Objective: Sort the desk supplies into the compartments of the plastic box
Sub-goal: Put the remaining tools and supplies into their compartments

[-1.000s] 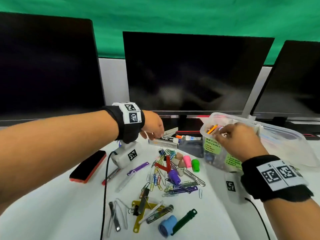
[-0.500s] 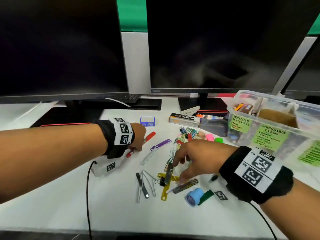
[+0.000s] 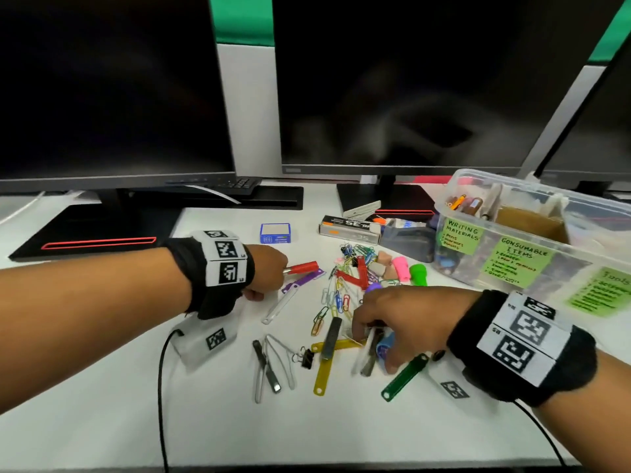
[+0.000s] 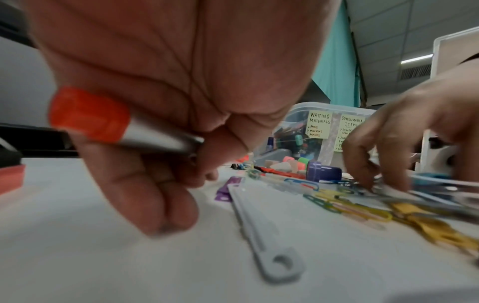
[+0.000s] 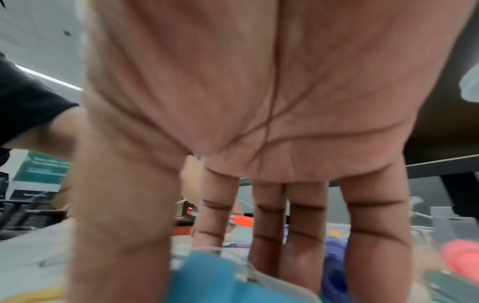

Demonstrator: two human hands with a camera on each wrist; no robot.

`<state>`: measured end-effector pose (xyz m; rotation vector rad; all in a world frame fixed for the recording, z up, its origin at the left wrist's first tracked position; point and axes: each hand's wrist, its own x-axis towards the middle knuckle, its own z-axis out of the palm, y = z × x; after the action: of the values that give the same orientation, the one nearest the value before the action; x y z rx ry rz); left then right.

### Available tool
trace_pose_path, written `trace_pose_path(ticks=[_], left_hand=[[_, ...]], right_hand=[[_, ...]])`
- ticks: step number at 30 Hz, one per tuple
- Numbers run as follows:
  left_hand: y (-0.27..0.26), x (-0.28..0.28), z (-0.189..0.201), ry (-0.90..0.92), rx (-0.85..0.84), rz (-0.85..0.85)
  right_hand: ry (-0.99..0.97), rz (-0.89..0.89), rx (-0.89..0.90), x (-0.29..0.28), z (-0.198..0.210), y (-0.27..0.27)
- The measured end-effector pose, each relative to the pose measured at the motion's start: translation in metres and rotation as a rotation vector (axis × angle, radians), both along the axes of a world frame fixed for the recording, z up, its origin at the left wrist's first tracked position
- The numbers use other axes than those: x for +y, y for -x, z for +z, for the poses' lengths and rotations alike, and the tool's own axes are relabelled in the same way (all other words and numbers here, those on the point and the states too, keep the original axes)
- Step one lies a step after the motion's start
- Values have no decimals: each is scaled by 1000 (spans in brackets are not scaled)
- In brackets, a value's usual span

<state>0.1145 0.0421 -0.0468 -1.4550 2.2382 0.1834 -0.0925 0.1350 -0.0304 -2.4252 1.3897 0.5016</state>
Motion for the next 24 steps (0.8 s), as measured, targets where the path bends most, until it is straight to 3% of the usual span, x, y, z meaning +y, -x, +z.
trace_pose_path(ticks=[4,7,11,14,17,21,24], left_hand=[[4,13,9,10,78,-57],[4,29,19,-133,122,-50],[-6,42,21,-264,-3,-132],[-8,48,9,-232,-74,-203],[-3,47,3,-190,-23,-207],[12,38,-1,-116,44,-177],[23,30,2,-45,69,-141]], right_hand=[[121,-97,-1,-19,-3,18],[212,-184,-34,-27,4,31],[117,-211,-17,-15,14,35],[9,-135,65,-1,11,25],[5,-73,123,1,1,16],[17,-122,153,-8,-4,18],[138,-175,160,-18,-3,23]])
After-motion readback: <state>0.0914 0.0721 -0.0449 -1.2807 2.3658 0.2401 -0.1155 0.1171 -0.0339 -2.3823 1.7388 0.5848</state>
